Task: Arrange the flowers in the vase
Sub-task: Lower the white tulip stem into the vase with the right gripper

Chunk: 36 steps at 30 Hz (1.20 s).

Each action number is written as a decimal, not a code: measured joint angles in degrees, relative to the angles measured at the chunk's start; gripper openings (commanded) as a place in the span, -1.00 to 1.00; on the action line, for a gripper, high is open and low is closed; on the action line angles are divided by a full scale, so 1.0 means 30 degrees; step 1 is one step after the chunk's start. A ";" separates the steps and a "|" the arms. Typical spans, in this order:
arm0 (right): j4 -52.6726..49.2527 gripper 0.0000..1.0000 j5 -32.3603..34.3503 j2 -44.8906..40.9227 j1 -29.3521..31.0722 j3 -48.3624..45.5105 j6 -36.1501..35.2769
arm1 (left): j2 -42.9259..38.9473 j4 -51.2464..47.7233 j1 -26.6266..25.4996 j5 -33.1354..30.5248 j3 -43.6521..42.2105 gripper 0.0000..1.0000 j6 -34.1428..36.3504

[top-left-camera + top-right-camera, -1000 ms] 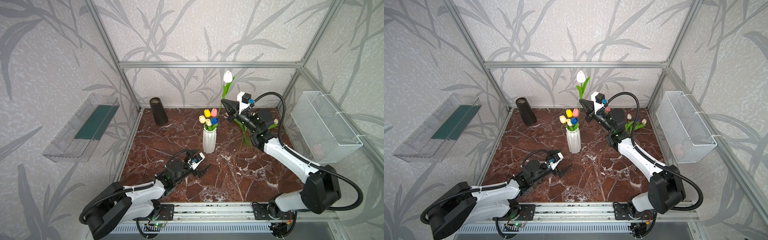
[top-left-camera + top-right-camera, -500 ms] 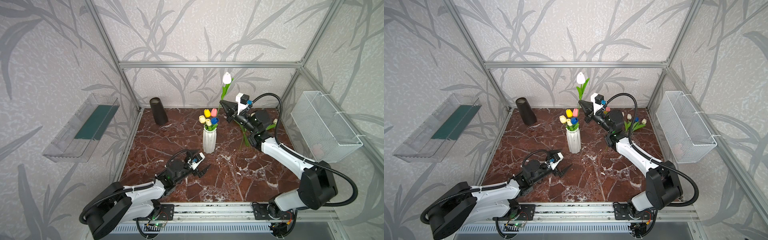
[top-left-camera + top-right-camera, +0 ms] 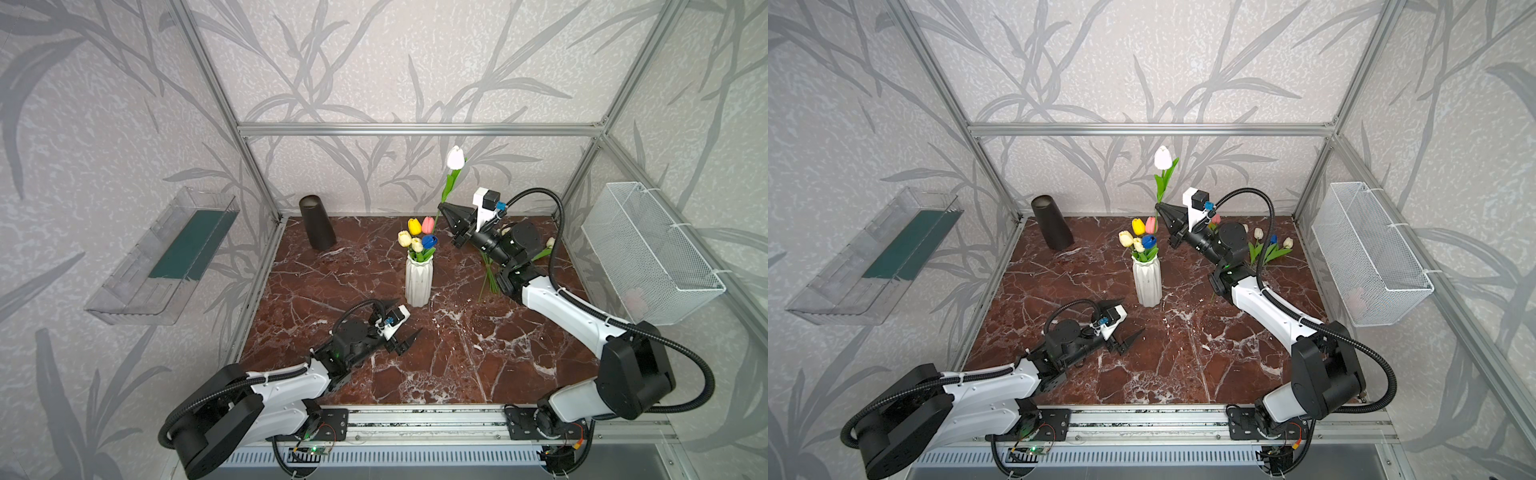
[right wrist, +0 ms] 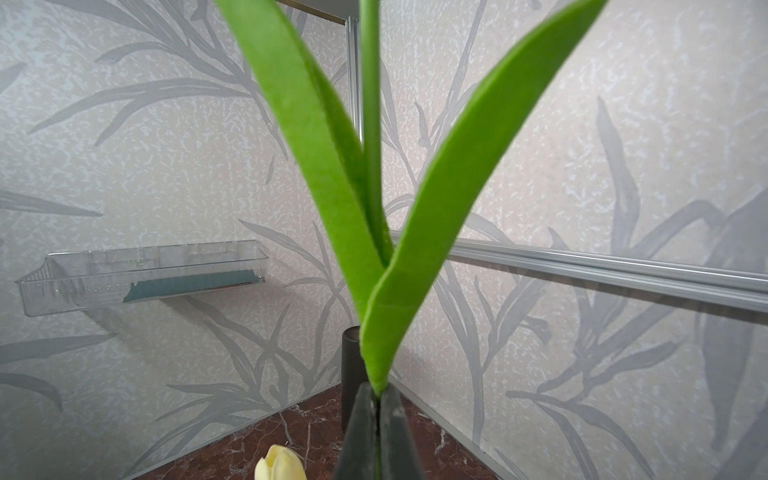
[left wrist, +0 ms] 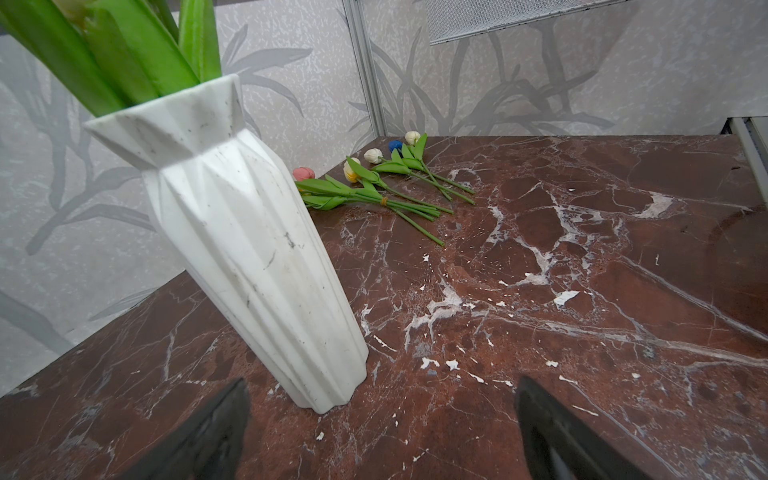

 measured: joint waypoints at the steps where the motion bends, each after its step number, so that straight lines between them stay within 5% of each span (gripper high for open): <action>1: 0.0007 -1.00 -0.0015 0.0000 0.0022 0.0000 0.0036 | 0.0000 0.0000 0.0000 0.0000 0.0000 0.97 0.0000; 36: 0.0000 -1.00 0.1362 0.0510 0.0248 0.0204 -0.1005 | 0.0000 -0.0007 0.0000 -0.0007 0.0007 0.98 0.0015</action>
